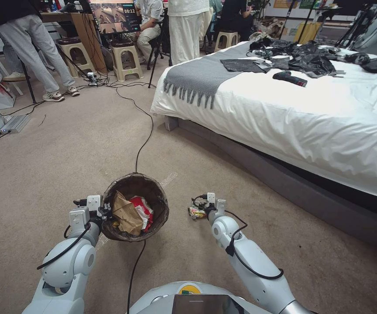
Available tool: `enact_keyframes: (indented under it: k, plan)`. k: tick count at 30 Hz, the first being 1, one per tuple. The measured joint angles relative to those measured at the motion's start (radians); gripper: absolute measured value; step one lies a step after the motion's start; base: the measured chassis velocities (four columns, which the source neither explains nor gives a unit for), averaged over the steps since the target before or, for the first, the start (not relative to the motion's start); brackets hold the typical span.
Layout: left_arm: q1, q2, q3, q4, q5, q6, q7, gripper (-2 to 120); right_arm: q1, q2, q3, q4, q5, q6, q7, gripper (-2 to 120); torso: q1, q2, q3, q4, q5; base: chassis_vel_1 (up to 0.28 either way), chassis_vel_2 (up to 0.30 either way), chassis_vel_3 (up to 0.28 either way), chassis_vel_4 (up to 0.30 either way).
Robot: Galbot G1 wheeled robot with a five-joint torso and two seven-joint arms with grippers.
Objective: Pick up the trash bin, then pick up the garbage from the floor and place it into the trash bin.
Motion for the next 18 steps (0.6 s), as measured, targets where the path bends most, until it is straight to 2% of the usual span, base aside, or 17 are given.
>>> enact_keyframes:
  k: [8,10,14,17,18]
  plan:
    - [0.002,0.001,-0.002,0.003,0.000,-0.002,0.000,0,0.012,-0.088,-0.089,-0.037,-0.105,0.013,-0.056,100,0.000,0.000,0.000,0.0000,0.0003,0.000,0.000,0.000,0.000]
    - [0.002,0.002,-0.001,0.007,0.001,-0.003,0.000,0,0.017,-0.146,-0.138,-0.036,-0.147,0.013,-0.077,100,0.000,0.000,0.000,0.0000,0.0002,0.000,0.000,0.000,0.000]
    - [0.002,0.002,0.000,0.008,0.001,-0.003,0.000,0,0.024,-0.194,-0.178,-0.035,-0.175,0.014,-0.094,100,0.000,0.000,0.000,0.0000,0.0001,0.000,0.000,0.000,0.000]
    - [0.002,0.001,0.001,0.008,0.001,-0.004,0.000,0,0.043,-0.275,-0.261,-0.041,-0.248,0.020,-0.124,100,0.000,0.000,0.000,-0.0002,0.0000,0.000,0.000,0.000,0.000]
    - [0.002,0.001,0.001,0.008,0.001,-0.004,0.000,0,0.043,-0.275,-0.261,-0.041,-0.248,0.020,-0.124,100,0.000,0.000,0.000,-0.0002,0.0000,0.000,0.000,0.000,0.000]
